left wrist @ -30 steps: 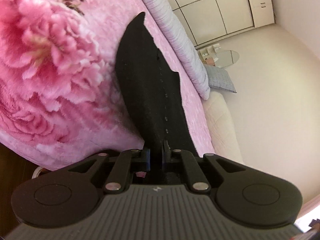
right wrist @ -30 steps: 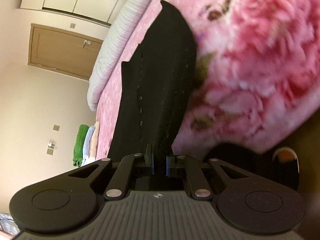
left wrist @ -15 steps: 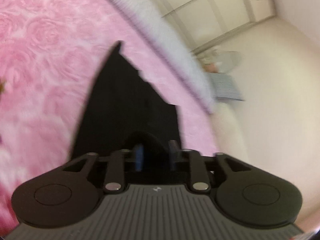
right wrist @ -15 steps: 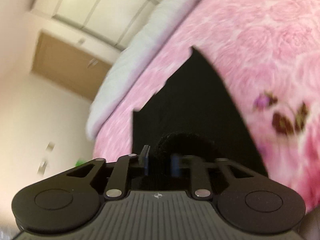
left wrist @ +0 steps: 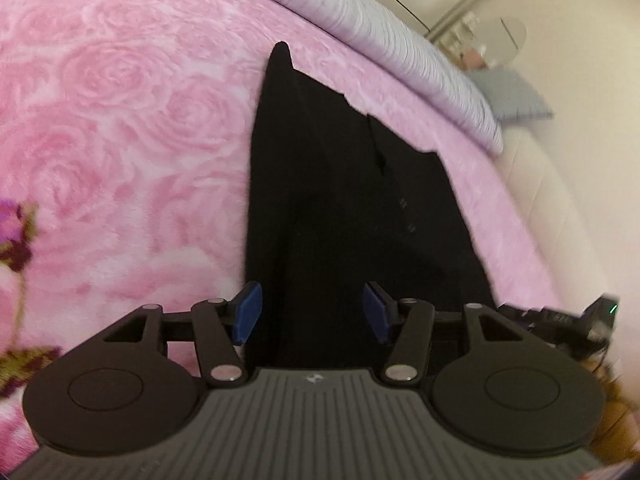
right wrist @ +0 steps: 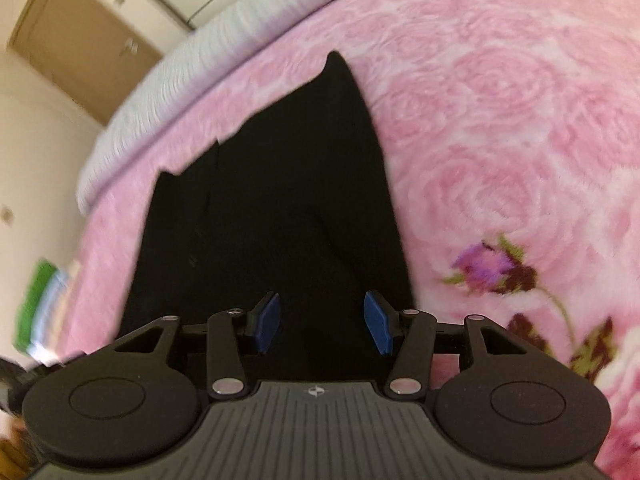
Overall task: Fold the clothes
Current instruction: 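Fold the hem up toward the collar with both grippers, then lay the folded hem down on the garment and open both grippers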
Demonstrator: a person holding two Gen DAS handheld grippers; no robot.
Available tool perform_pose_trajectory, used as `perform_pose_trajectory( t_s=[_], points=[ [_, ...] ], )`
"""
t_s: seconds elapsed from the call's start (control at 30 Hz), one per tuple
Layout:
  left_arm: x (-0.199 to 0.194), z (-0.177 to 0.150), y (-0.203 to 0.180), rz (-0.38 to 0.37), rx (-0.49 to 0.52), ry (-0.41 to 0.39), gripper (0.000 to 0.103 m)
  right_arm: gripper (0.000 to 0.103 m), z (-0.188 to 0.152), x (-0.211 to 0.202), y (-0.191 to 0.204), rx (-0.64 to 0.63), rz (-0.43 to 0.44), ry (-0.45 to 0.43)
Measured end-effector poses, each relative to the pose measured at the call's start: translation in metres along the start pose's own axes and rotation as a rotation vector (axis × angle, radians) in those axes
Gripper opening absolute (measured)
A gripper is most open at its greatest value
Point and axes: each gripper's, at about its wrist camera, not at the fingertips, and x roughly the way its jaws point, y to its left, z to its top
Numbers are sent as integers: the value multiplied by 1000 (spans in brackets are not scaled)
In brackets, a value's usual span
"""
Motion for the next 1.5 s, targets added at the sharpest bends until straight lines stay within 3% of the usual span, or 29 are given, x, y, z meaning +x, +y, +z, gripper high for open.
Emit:
perform_pose_trajectory(
  t_s=[0.13, 0.33, 0.4, 0.47, 0.5, 0.6, 0.7, 0.73, 0.77, 0.8, 0.87, 0.9, 0.93, 1.03, 1.23, 1.37, 1.43, 1.5],
  points=[
    [5, 0, -8, 26, 100, -3, 50, 53, -9, -3, 4, -74, -9, -14],
    [27, 13, -12, 25, 142, 18, 44, 53, 1, 3, 20, -177, -34, -29],
    [28, 13, -14, 42, 165, 13, 18, 53, 4, 10, 23, -194, -41, -15],
    [27, 13, -14, 48, 182, 6, 9, 39, 4, 11, 23, -205, -43, -17],
    [25, 12, -12, 36, 182, 2, 7, 20, 3, 11, 23, -210, -43, -19],
    [23, 11, -12, 18, 200, -12, 5, 9, 2, 11, 23, -224, -45, -25],
    [26, 13, -14, 23, 222, -7, 6, 12, 2, 11, 23, -241, -50, -34],
    [28, 13, -13, 20, 215, 0, 6, 28, 3, 11, 24, -248, -58, -40],
    [30, 13, -12, 18, 208, 6, 7, 37, 4, 12, 25, -255, -65, -45],
    [32, 14, -11, 15, 202, 11, 7, 51, 5, 13, 25, -255, -58, -45],
    [33, 14, -11, 11, 199, 8, 6, 50, 7, 19, 23, -243, -32, -29],
    [33, 13, -11, 9, 200, 5, 5, 38, 6, 22, 22, -235, -28, -13],
    [32, 14, -12, 6, 207, -3, 5, 12, 5, 26, 22, -229, -27, 2],
    [26, 18, -16, -11, 231, -47, 4, 8, 3, 19, 27, -258, -34, -39],
    [22, 35, -23, -23, 267, -129, 4, 7, 14, -6, 32, -254, -36, -163],
    [45, 26, -21, 64, 340, -45, 7, 7, 17, 19, 23, -182, -109, -86],
    [42, 19, -22, 87, 369, -42, 8, 13, 11, 26, 19, -151, -142, -73],
    [21, 14, -28, 98, 408, -72, 9, 29, 3, 11, 25, -159, -154, -112]
  ],
)
